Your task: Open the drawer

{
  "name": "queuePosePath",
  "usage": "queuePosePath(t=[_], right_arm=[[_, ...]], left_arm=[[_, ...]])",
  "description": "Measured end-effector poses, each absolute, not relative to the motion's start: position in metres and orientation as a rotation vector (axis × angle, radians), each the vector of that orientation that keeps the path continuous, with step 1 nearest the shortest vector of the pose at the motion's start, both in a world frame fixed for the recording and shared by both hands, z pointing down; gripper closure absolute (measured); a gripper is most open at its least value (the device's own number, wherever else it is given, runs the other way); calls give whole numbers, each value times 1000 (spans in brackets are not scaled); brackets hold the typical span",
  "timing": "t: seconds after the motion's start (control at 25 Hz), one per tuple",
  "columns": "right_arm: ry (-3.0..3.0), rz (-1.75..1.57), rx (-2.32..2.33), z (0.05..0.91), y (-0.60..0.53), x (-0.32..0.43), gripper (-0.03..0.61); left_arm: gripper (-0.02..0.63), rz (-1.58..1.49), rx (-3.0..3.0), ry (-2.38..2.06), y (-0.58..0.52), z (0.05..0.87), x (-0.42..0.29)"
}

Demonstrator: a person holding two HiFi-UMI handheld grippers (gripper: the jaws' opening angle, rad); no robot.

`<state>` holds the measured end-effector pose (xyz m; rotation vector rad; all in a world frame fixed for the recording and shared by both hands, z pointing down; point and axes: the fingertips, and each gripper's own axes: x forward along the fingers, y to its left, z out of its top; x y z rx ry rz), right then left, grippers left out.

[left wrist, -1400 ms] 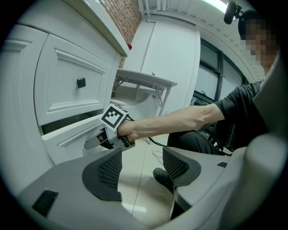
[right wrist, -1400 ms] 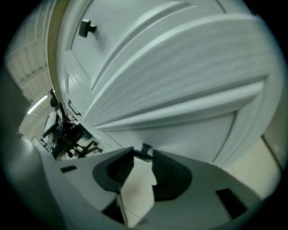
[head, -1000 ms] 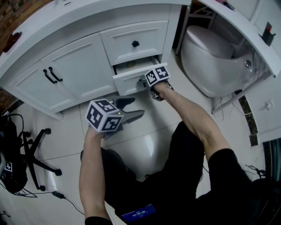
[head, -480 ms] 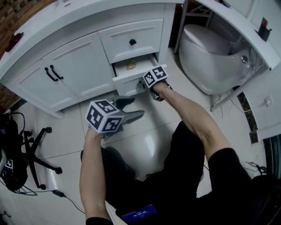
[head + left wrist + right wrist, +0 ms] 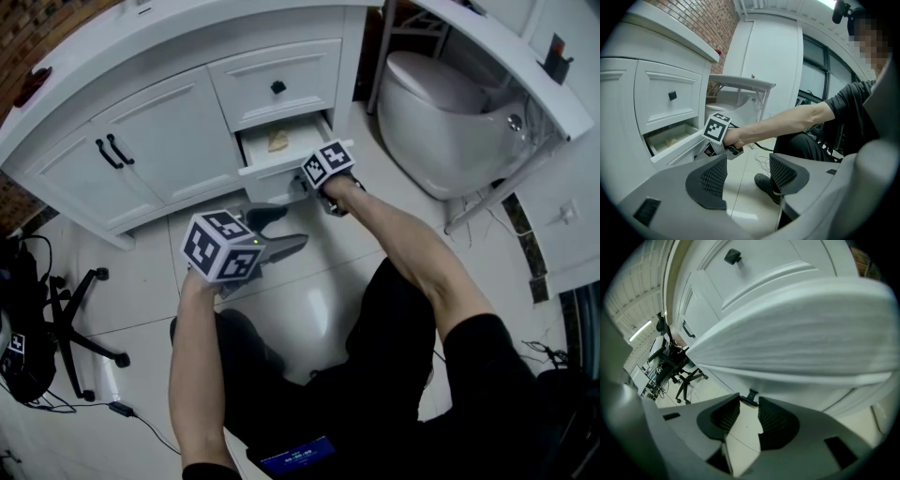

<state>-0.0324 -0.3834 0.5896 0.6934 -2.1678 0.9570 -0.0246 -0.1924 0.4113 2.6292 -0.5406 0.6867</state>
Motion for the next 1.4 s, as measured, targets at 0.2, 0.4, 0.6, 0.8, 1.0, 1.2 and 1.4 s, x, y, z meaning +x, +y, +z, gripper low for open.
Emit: queuePosePath(t=[0.2,0.4,0.6,0.8,1.0,1.2,1.4], right_arm=[[-2158,943,688,589,-377,-29,434],[-2148,928,679,589,-369,-28,436],[-2147,926,682,588,-365,-26,436],[-2141,924,678,587,-354,-25,436],[-2128,915,659,588,-340,-21,436],[-2121,904,646,586,-330,-18,437],[-2115,891,647,587,-322,-16,437]], left_arm=[[327,691,2636,-539,-186,408,-20],[327,696,2638,-540,-181,407,-19],[327,694,2646,-537,-176,403,-14],[327,703,2659,-522,-164,400,-8],[327,704,2659,-526,-156,400,-4],[327,705,2663,-527,-148,397,1],[327,700,2670,-527,-138,394,6]])
